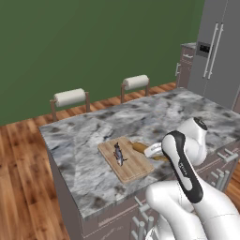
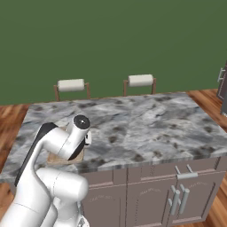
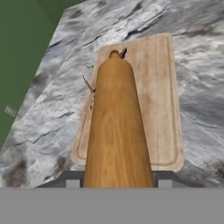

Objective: Open the cabinet, retrieve the rolling pin, and place it next to the meat on the cutting board to prepare for tenderizing.

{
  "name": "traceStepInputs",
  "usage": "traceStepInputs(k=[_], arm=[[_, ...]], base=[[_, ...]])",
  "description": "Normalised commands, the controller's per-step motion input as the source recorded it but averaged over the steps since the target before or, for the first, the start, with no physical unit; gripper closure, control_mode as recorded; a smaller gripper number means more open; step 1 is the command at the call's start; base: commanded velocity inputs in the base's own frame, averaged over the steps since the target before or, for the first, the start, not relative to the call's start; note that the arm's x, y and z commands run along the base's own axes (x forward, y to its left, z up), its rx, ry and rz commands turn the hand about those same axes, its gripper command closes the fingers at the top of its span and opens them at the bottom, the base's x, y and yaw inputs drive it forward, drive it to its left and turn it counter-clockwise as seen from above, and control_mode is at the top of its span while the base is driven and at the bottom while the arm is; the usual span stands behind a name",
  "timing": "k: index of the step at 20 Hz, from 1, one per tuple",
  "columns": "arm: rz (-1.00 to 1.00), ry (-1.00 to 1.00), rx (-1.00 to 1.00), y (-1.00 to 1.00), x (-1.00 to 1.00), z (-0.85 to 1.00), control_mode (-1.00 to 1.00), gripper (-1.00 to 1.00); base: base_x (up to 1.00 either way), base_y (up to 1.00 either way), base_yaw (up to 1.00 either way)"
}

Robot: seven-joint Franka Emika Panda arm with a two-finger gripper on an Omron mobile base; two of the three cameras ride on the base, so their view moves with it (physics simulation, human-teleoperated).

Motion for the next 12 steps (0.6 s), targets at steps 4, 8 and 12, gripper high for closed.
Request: traceStepInputs(k=[4, 8, 12], arm=[[-0.08, -0.08, 0.01, 0.0, 0.0, -0.28, -1.0, 1.0], [-0.09, -0.08, 0.0, 0.01, 0.01, -0.3, -1.0, 1.0], [-0.07, -0.03, 0.0, 0.08, 0.12, -0.28, -1.0, 1.0]], base=[[0.0, 0.0, 0.0], [0.0, 0.0, 0.0], [0.0, 0.0, 0.0]])
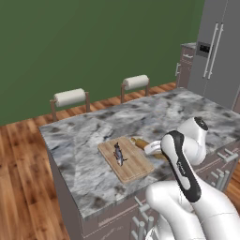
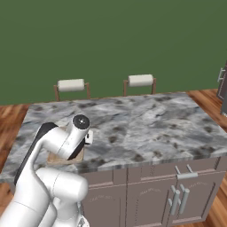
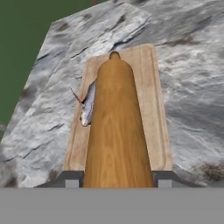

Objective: Open the cabinet, retrieve the rolling pin, and place it next to the meat on the cutting board to prepare for tenderizing.

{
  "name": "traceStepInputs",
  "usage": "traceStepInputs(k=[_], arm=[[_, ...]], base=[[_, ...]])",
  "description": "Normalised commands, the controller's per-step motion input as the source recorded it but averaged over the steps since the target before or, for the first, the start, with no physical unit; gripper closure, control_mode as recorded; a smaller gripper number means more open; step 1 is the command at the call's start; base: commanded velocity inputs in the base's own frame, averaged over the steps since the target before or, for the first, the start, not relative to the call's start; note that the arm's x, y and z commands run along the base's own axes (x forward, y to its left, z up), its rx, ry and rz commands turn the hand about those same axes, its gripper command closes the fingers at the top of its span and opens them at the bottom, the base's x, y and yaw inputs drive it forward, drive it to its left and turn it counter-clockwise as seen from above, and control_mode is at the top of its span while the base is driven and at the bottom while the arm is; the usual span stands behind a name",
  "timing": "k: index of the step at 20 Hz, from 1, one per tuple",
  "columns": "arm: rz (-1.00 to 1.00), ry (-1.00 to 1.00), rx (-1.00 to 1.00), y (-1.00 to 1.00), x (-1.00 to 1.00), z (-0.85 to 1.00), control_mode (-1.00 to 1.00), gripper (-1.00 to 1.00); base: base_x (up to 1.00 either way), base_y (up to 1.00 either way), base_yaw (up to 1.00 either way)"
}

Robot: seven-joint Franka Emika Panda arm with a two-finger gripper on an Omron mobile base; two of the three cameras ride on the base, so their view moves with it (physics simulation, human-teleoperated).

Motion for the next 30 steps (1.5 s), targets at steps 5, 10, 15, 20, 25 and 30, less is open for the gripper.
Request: traceStepInputs(k=[5, 10, 15, 20, 25, 30], arm=[[-0.03, -0.02, 0.0, 0.13, 0.21, -0.28, -1.0, 1.0], [0.0, 0.0, 0.0, 0.14, 0.32, -0.3, -1.0, 1.0], [0.0, 0.0, 0.0, 0.09, 0.34, -0.33, -1.0, 1.0], [0.0, 0.0, 0.0, 0.11, 0.31, -0.32, -1.0, 1.0], [0.0, -0.03, 0.0, 0.11, 0.24, -0.33, -1.0, 1.0], [0.0, -0.07, 0.0, 0.13, 0.16, -0.35, -1.0, 1.0]], base=[[0.0, 0.0, 0.0], [0.0, 0.0, 0.0], [0.0, 0.0, 0.0], [0.0, 0.0, 0.0], [0.0, 0.0, 0.0], [0.0, 0.0, 0.0]])
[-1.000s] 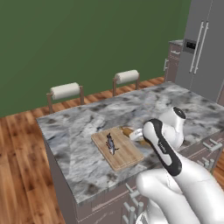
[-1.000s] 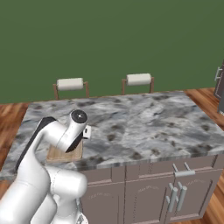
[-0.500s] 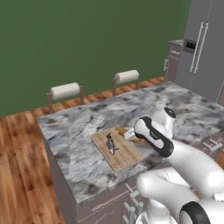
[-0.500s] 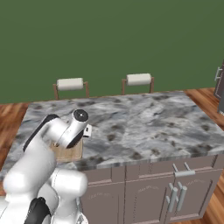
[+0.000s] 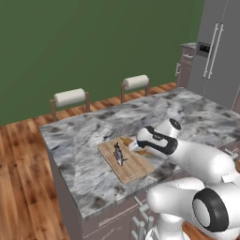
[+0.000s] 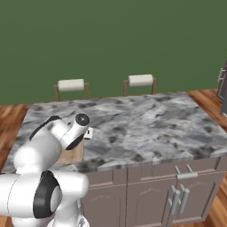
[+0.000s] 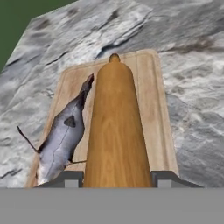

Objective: Open the cabinet, retrieve the rolling pin, and place it next to the meat on the cutting board to prepare for tenderizing.

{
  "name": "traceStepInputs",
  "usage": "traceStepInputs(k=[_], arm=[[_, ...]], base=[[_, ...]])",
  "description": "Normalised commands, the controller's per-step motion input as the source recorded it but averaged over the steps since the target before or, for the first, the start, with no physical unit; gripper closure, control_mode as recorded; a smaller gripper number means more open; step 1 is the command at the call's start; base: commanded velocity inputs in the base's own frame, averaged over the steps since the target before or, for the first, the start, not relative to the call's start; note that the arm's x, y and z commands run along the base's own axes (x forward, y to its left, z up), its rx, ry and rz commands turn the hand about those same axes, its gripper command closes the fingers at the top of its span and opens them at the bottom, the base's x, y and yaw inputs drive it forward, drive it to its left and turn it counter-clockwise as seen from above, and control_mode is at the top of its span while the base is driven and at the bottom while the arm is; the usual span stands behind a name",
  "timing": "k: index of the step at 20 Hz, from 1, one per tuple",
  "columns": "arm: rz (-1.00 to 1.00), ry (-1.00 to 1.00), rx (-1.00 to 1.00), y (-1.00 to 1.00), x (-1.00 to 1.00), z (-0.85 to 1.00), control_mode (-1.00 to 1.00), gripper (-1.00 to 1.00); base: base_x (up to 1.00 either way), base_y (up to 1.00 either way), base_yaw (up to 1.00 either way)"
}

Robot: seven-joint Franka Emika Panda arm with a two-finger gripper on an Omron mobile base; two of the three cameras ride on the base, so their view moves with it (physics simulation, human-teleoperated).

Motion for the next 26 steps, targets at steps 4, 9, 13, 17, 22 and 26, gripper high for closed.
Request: traceStepInputs(k=[4, 9, 13, 17, 22, 26], arm=[[0.0, -0.06, 0.0, 0.12, 0.16, -0.34, -1.0, 1.0], [0.0, -0.05, 0.0, 0.12, 0.1, -0.3, -1.0, 1.0], [0.0, -0.02, 0.02, 0.11, 0.03, -0.19, -1.0, 1.0], [0.0, 0.01, 0.01, 0.03, 0.01, -0.15, -1.0, 1.0], [0.0, 0.05, 0.0, 0.0, 0.0, -0.07, -1.0, 1.0], [0.0, 0.05, 0.0, 0.0, 0.0, -0.16, -1.0, 1.0]], base=[[0.0, 0.0, 0.0], [0.0, 0.0, 0.0], [0.0, 0.0, 0.0], [0.0, 0.0, 0.0], [0.0, 0.0, 0.0], [0.0, 0.0, 0.0]])
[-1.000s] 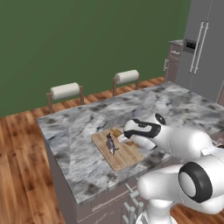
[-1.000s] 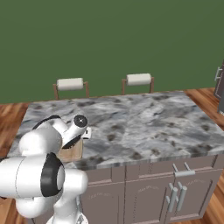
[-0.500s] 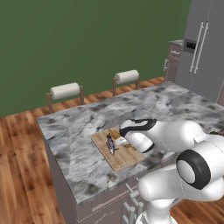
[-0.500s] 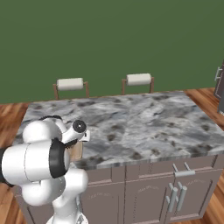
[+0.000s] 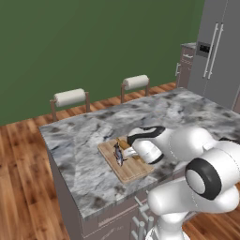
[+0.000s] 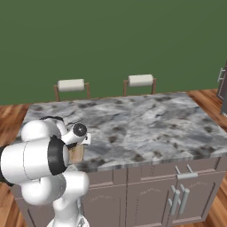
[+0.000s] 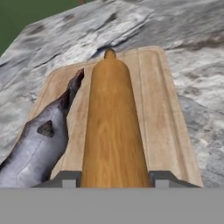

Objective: Open the cabinet, retrieve the rolling pin, and place it next to the meat on the cutting board to prepare for tenderizing.

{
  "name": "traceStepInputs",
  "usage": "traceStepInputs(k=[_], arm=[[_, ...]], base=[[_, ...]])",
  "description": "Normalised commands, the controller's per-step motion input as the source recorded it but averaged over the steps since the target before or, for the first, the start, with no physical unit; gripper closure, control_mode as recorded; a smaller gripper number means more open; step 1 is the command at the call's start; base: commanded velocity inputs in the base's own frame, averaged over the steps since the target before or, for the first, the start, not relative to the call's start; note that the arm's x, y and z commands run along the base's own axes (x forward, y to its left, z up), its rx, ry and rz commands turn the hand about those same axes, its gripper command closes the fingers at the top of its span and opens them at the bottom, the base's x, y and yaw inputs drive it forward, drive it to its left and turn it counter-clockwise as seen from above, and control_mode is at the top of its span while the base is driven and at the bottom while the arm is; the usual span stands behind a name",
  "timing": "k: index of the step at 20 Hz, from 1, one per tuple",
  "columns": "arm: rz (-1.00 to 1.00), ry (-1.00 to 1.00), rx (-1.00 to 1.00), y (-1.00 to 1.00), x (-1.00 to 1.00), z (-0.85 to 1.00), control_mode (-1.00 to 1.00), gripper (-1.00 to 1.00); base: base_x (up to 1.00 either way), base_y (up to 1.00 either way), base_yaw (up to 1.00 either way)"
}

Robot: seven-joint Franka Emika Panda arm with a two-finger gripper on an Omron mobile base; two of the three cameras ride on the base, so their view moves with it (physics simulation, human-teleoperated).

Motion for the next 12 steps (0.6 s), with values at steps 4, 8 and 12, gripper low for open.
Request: traceStepInputs(k=[4, 8, 12], arm=[[0.0, 0.08, 0.0, 0.0, 0.02, -0.2, -1.0, 1.0], [0.0, 0.1, 0.0, 0.0, 0.03, -0.22, -1.0, -1.0], [0.0, 0.04, 0.0, 0.0, 0.0, -0.09, -1.0, -1.0]], base=[[0.0, 0.0, 0.0], [0.0, 0.0, 0.0], [0.0, 0.0, 0.0]])
